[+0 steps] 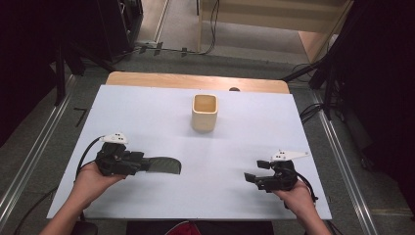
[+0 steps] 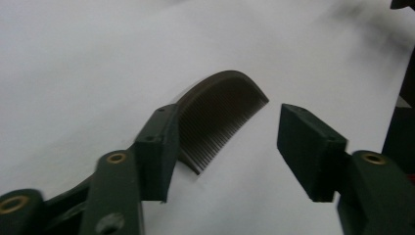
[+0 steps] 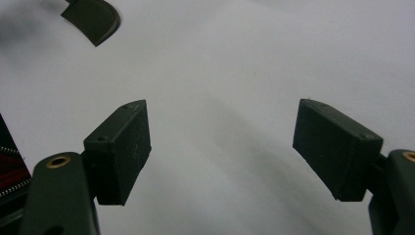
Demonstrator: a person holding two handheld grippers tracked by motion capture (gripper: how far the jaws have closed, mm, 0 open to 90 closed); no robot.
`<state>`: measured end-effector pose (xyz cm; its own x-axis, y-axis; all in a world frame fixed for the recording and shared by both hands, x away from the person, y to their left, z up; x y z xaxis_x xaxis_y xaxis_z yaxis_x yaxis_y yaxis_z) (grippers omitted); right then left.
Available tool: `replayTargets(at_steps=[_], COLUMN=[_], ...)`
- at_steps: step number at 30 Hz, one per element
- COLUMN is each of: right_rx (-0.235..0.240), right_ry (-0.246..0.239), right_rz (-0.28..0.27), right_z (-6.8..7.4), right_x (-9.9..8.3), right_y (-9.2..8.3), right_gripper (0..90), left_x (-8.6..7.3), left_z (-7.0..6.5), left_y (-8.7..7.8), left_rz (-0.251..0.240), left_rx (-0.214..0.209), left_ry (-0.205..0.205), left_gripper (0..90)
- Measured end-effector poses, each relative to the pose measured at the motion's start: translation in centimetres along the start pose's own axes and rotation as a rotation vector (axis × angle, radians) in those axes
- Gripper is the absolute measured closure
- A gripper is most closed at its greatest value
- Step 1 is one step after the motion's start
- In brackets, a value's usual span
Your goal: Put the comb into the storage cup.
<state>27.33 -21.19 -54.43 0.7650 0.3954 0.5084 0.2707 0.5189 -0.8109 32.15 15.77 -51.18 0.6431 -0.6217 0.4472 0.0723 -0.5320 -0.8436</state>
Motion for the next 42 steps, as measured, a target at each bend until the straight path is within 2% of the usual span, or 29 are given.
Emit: replayTargets(at_steps=[2,3,5,6,9,10,17,21,23,26,31,42], right_rx=[0.0,0.0,-0.001,-0.001,-0.005,-0.005,-0.007,-0.008,-0.008,-0.01,-0.011,-0.01], right_ry=[0.001,0.001,0.001,0.001,-0.001,0.001,0.002,0.006,0.006,0.005,0.009,0.008], right_rz=[0.0,0.0,0.0,0.0,-0.001,0.0,-0.001,0.0,0.002,0.002,-0.001,-0.002], right_z=[0.0,0.0,0.0,0.0,0.0,0.0,-0.1,-0.1,-0.1,-0.1,-0.2,-0.2], right_x=[0.0,0.0,0.0,0.0,0.0,-0.1,-0.1,-0.1,-0.1,-0.1,-0.1,-0.1], right_y=[0.0,0.0,0.0,0.0,0.0,-0.1,-0.1,-0.1,-0.1,-0.1,-0.1,-0.2], right_gripper=[19.9,19.9,19.9,19.9,19.9,19.9,19.9,20.0,20.0,20.0,20.0,20.0], left_x=[0.2,0.3,0.3,0.2,-0.2,-0.2,-0.2,-0.2,-0.2,-0.1,0.1,1.1], left_z=[-0.7,-1.1,-1.9,-2.1,-2.8,-2.8,-2.7,-2.6,-2.6,-2.5,-2.1,-1.6], left_y=[0.3,0.5,1.3,1.6,2.9,3.2,5.0,5.8,6.3,6.6,6.9,7.4], left_rz=[-0.001,0.002,0.026,0.041,0.105,0.112,0.177,0.186,0.199,0.21,0.208,0.182], left_rx=[-0.024,-0.035,-0.031,-0.03,-0.03,-0.026,0.001,-0.001,0.022,0.03,0.033,0.04], left_ry=[0.007,0.023,0.051,0.062,0.097,0.107,0.133,0.122,0.138,0.137,0.12,0.112], left_gripper=[58.3,58.3,72.3,72.3,86.5,89.3,90.0,90.0,90.0,90.0,90.0,90.0])
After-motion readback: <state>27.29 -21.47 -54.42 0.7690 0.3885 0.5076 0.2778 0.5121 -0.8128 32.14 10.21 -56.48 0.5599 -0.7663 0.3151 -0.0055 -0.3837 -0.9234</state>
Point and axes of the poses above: each handheld gripper's, and its own axes: y roughly forward along the jaws, x roughly out of its top, z roughly to its left, the point moved 9 cm from there along y, roughly forward along the jaws, and after that the axes turned 15 degrees about z, right-handed, at the moved point
